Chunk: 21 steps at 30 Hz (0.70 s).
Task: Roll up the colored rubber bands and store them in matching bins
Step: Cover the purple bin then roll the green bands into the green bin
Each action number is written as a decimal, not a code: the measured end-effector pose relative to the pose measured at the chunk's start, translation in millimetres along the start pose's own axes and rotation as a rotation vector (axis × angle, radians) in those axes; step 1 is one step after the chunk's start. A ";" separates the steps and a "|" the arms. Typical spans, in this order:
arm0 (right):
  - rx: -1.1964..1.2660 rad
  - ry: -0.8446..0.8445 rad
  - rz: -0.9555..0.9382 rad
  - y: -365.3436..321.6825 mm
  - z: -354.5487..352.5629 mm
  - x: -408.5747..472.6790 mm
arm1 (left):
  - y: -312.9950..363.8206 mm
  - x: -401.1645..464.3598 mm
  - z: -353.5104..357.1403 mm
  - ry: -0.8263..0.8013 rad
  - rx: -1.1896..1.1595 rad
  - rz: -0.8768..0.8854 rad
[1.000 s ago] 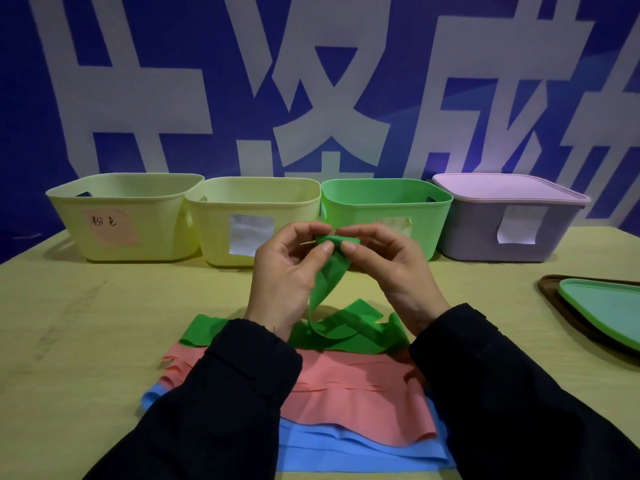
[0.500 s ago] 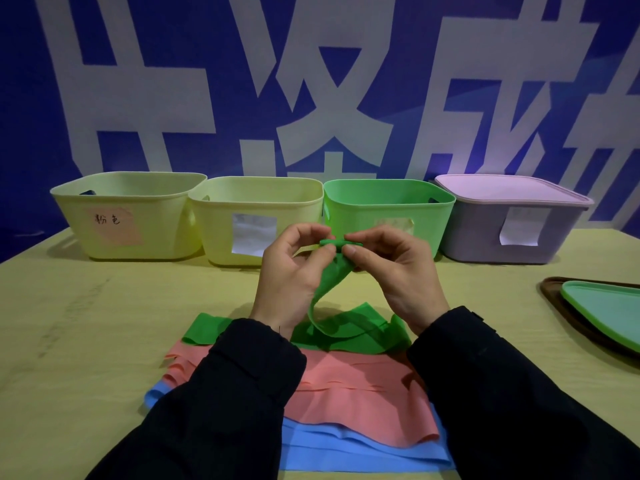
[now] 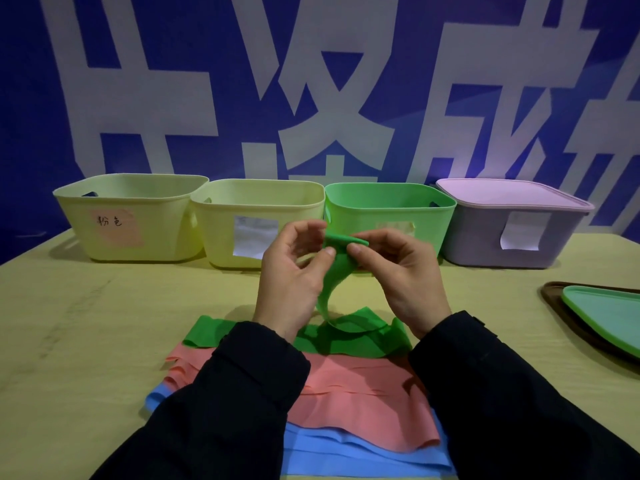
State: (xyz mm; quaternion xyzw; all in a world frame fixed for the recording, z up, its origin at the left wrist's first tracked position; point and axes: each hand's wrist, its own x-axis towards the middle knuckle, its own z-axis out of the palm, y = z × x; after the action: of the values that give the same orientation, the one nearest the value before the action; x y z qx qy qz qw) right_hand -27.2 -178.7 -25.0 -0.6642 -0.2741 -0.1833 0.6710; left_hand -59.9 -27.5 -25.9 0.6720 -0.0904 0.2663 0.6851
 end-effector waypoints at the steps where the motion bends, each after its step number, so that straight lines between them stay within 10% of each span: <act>1: -0.036 0.030 -0.039 -0.7 -0.9 0.3 | 0.3 0.1 -0.7 0.038 0.072 0.043; 8: -0.508 0.015 -0.443 1.5 2.4 -7.5 | 4.6 -1.3 3.0 -0.053 -0.121 -0.134; 21: -0.091 -0.232 0.014 -6.8 -11.1 0.5 | 10.8 0.1 -13.4 -0.415 -0.021 -0.054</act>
State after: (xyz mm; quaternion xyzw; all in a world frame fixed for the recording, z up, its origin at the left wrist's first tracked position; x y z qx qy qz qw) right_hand -29.5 -190.0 -18.9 -0.7124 -0.3367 -0.1129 0.6053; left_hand -68.2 -15.0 -17.6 0.7074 -0.2144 0.1027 0.6657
